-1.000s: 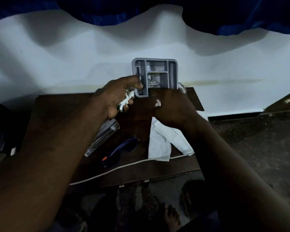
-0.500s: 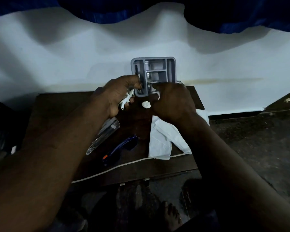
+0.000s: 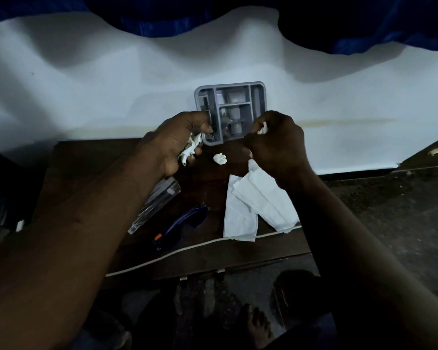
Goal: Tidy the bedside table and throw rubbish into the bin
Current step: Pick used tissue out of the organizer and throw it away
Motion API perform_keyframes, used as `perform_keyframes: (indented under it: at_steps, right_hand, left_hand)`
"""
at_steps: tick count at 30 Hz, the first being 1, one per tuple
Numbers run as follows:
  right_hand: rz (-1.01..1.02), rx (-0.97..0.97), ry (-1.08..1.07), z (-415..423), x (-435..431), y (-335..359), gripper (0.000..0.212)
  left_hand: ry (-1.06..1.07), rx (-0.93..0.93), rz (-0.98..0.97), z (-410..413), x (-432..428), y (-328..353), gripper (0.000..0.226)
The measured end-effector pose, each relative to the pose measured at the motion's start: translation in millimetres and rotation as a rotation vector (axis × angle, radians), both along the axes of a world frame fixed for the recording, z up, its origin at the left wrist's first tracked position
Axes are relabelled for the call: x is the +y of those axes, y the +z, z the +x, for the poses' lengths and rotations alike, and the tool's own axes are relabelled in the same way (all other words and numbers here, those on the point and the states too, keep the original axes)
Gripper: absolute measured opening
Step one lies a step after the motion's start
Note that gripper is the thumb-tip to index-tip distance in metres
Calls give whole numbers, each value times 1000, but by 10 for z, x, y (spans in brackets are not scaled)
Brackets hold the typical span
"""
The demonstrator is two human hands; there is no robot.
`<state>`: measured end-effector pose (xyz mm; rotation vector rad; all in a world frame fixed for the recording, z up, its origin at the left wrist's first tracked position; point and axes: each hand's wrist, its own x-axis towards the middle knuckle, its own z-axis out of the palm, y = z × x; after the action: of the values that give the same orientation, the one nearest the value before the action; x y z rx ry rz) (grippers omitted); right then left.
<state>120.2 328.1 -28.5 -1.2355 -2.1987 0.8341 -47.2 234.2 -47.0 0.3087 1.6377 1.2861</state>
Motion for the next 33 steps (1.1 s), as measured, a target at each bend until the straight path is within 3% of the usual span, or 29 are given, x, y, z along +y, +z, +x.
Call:
perform_keyframes:
  at_steps: [2,4,6,7,10,19,22,24,26,30,33]
  right_hand:
    - [-33,11,64,14,-46,49,20]
    - [-31,-23,126,18,-104,127,48]
    - [61,-138,230,18,-141,153,71]
    - [111,-216,299,10,-151,136,72]
    - [176,-338,390,-31,-159,-12,45]
    - [314,-289,343,-146,-154,-229,41]
    - [289,-274,289,-153,-145,-203,29]
    - [302,-273,253,-156,-144,-154,19]
    - [273,-242,220,-154,-143,-95,20]
    - [99,-181,145,-136,-104,-26,22]
    - [91,-87,78,-139,-122,-34,18]
  left_hand:
    - [5,-3,2,2,3,-3,25]
    - [6,-2,8,2,4,6,22]
    - [-1,-6,13,8,-4,29,17]
    - [-8,-10,13,14,-8,40,17]
    - [-50,-9,12,45,-14,66,19]
    - [-110,-13,46,83,-20,112,13]
    - [-81,8,39,85,-13,106,25]
    - [-47,16,35,73,-12,102,18]
    - [-33,13,32,64,-13,89,17]
    - [-40,31,34,54,10,31,43]
    - [-38,23,41,61,18,44,46]
